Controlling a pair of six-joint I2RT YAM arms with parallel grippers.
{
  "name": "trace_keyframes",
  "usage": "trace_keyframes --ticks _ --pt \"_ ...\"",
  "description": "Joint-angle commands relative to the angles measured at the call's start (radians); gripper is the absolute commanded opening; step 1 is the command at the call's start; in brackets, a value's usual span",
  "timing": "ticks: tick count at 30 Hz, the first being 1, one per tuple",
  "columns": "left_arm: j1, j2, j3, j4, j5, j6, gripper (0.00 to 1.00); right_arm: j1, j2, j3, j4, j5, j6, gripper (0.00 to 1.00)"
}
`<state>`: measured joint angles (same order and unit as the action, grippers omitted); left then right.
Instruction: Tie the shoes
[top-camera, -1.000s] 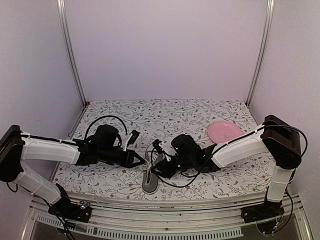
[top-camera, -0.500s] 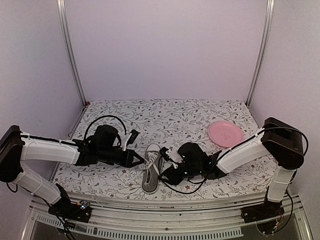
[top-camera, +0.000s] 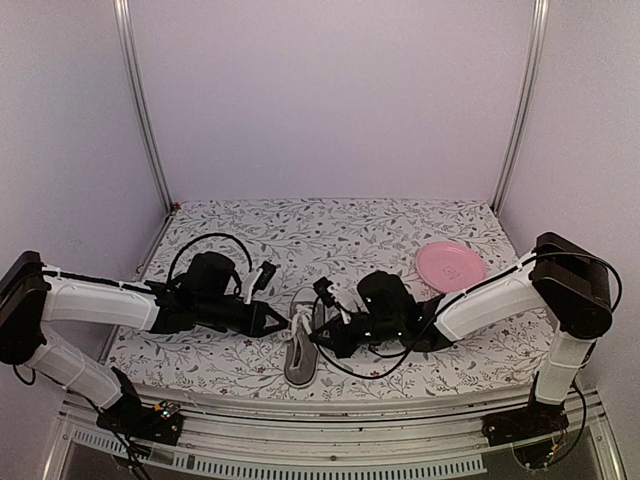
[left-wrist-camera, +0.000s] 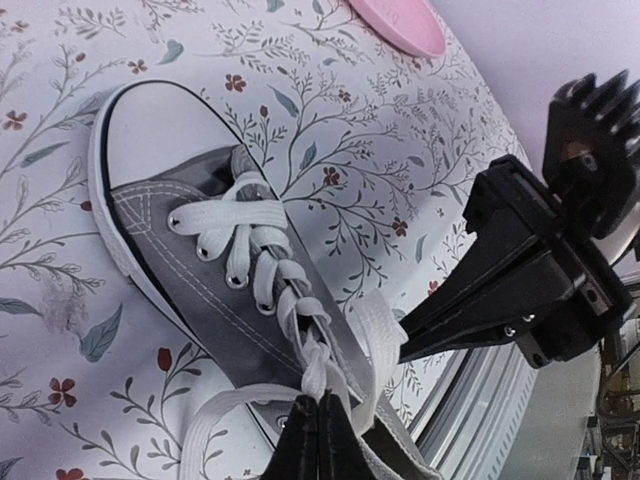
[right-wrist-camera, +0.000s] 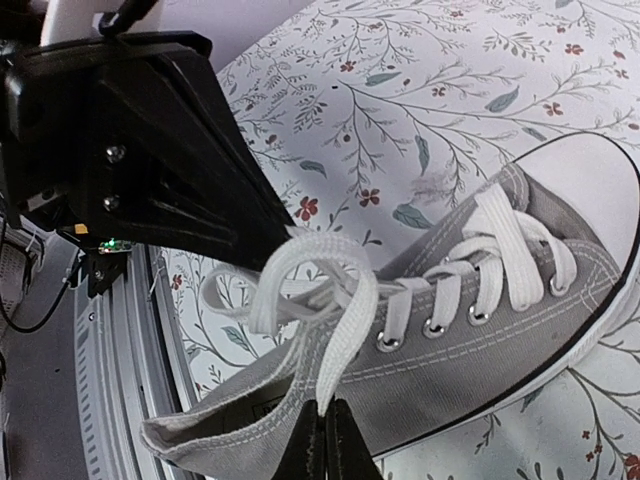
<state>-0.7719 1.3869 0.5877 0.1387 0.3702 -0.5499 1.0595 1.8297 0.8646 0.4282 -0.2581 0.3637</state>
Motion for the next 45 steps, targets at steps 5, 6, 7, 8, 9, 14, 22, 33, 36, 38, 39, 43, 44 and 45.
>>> trace_keyframes --ticks 5,6,7,8,9,14,22,33,36,38,39,43,44,45 --pt "0.016 0.009 -0.009 0.044 0.027 0.008 0.0 0.025 0.023 0.062 0.003 -0.043 -0.024 0.02" --pt "0.016 0.01 -0.011 0.046 0.03 0.009 0.0 0.025 0.029 0.068 0.003 -0.044 -0.022 0.02" --pt "0.015 0.01 -0.012 0.047 0.029 0.009 0.0 0.025 0.034 0.074 0.002 -0.047 -0.023 0.02" --pt "0.016 0.009 -0.013 0.047 0.025 0.008 0.0 0.025 0.038 0.084 0.0 -0.058 -0.025 0.02" --pt "0.016 0.007 -0.014 0.047 0.021 0.009 0.0 0.026 0.041 0.091 -0.003 -0.068 -0.028 0.02" --pt "0.014 0.004 -0.009 0.051 0.022 0.007 0.0 0.034 0.017 0.062 -0.041 -0.066 -0.032 0.05" --pt "0.015 -0.007 -0.014 0.056 0.021 -0.002 0.0 0.029 -0.042 -0.013 -0.003 0.048 0.037 0.58" --pt "0.015 -0.011 -0.028 0.071 0.021 -0.015 0.0 0.031 0.046 0.077 0.051 0.081 0.197 0.71" --pt "0.015 -0.012 -0.031 0.076 0.023 -0.016 0.0 0.031 0.067 0.098 0.049 0.088 0.203 0.7" --pt "0.016 -0.011 -0.034 0.078 0.023 -0.016 0.0 0.03 0.082 0.11 0.045 0.098 0.206 0.65" --pt "0.015 -0.01 -0.035 0.08 0.024 -0.018 0.0 0.03 0.089 0.117 0.043 0.1 0.208 0.61" --pt "0.015 -0.009 -0.04 0.088 0.027 -0.019 0.0 0.031 0.101 0.119 0.045 0.105 0.213 0.49" --pt "0.016 -0.007 -0.04 0.089 0.028 -0.019 0.0 0.031 0.103 0.12 0.045 0.105 0.214 0.44" --pt "0.015 -0.004 -0.041 0.09 0.028 -0.019 0.0 0.031 0.103 0.121 0.048 0.105 0.212 0.39"
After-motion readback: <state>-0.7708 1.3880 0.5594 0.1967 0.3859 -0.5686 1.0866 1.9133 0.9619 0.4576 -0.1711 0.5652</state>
